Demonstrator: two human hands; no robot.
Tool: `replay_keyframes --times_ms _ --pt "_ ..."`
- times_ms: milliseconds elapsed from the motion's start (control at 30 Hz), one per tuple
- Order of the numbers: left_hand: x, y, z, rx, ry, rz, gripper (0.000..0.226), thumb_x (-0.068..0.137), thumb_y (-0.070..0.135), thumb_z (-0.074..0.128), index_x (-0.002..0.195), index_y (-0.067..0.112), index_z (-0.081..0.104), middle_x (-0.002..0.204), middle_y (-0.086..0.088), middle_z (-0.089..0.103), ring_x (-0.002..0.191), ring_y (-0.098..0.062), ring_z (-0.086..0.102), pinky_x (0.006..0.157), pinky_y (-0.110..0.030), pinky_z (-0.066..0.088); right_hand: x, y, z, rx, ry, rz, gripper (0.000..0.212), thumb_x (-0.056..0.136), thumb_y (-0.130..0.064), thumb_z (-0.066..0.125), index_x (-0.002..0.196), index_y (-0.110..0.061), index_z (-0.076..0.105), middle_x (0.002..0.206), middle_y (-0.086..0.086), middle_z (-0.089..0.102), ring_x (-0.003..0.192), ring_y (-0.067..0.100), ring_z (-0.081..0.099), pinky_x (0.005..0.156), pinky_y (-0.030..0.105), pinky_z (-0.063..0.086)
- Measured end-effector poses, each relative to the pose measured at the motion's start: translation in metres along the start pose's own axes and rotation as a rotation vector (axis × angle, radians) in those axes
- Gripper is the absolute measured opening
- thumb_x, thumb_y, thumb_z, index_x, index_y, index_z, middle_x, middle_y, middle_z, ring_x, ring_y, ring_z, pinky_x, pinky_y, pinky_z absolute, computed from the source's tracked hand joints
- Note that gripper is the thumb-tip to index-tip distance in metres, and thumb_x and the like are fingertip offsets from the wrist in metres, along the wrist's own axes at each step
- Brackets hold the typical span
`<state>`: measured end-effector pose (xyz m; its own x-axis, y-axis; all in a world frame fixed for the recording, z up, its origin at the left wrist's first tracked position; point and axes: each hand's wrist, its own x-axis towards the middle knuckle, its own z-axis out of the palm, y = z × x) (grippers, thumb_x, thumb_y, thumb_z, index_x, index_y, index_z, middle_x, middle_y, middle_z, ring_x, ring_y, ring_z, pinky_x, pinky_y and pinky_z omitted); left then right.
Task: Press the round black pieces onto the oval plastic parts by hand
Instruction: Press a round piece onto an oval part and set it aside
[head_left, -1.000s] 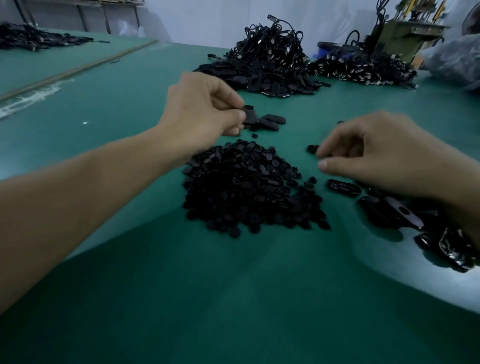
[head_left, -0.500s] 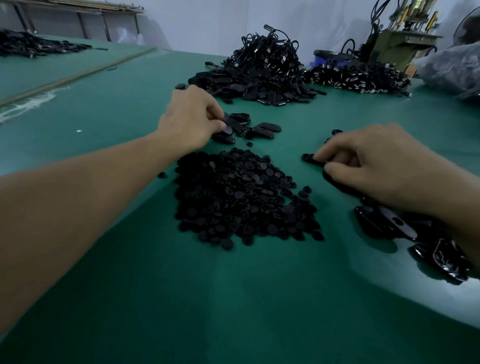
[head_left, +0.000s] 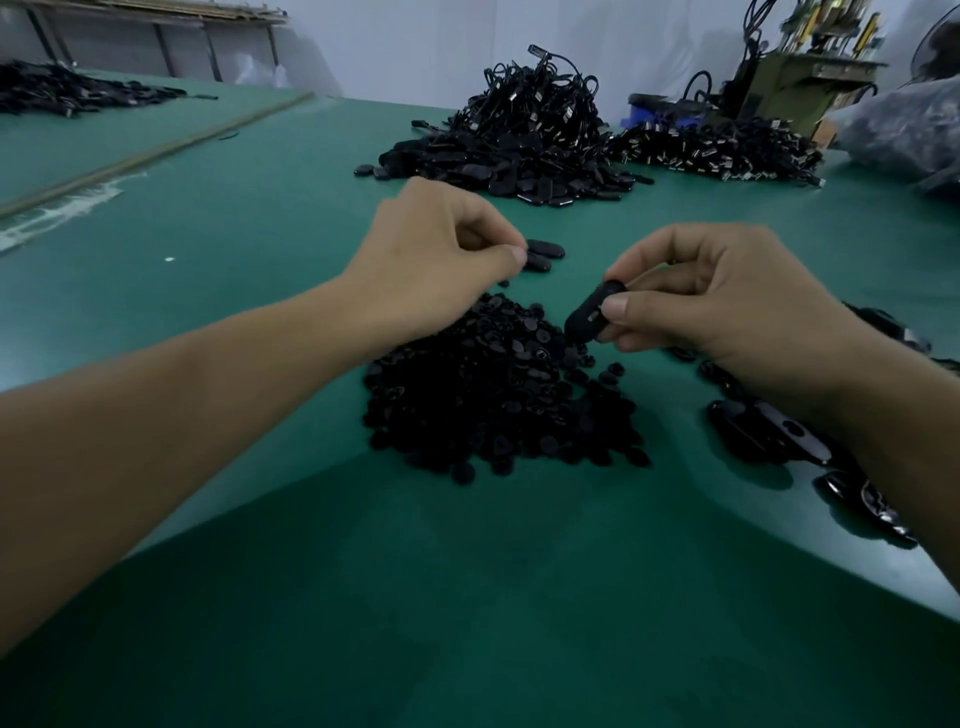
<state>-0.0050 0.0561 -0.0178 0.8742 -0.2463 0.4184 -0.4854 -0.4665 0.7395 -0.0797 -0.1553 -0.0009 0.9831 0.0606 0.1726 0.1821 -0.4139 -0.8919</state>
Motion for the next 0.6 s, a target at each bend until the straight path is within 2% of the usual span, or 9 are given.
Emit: replay_keyframes --times_ms 133,367,467,600 --pt "-0.018 0.013 0.003 -0.132 -0.101 0.014 0.009 0.088 0.035 0.074 0.087 0.028 0.078 0.071 0.016 0.073 0.065 0.003 0.063 0.065 -0.018 0.049 0.001 -0.004 0.005 0.088 0.001 0.005 0.011 0.089 -0.004 0.069 0.091 -0.011 0.061 0.084 0.010 0.078 0.078 0.021 0.076 0.065 0.022 0.060" --pt "-0.034 0.015 0.007 -0.187 -0.075 0.056 0.006 0.091 0.021 0.073 0.089 0.026 0.075 0.071 0.008 0.075 0.066 -0.005 0.069 0.067 -0.019 0.056 0.000 -0.003 0.010 0.184 -0.034 -0.011 0.013 0.087 -0.008 0.068 0.093 -0.012 0.057 0.084 0.013 0.077 0.076 0.023 0.076 0.066 0.025 0.061" --pt "-0.035 0.016 0.004 -0.192 -0.047 0.084 0.007 0.090 0.020 0.074 0.093 0.025 0.077 0.075 0.009 0.075 0.070 -0.004 0.070 0.071 -0.022 0.057 0.000 -0.003 0.013 0.141 -0.026 -0.093 0.009 0.085 -0.011 0.069 0.092 -0.016 0.066 0.081 0.011 0.077 0.071 0.017 0.074 0.063 0.021 0.057" --pt "-0.039 0.019 0.001 -0.220 -0.083 0.092 0.009 0.087 0.023 0.078 0.096 0.027 0.076 0.075 0.012 0.076 0.071 -0.002 0.072 0.071 -0.024 0.059 -0.003 -0.007 0.018 -0.018 0.016 -0.272 0.021 0.092 -0.003 0.067 0.094 -0.023 0.074 0.074 -0.003 0.076 0.063 0.002 0.066 0.059 0.014 0.050"
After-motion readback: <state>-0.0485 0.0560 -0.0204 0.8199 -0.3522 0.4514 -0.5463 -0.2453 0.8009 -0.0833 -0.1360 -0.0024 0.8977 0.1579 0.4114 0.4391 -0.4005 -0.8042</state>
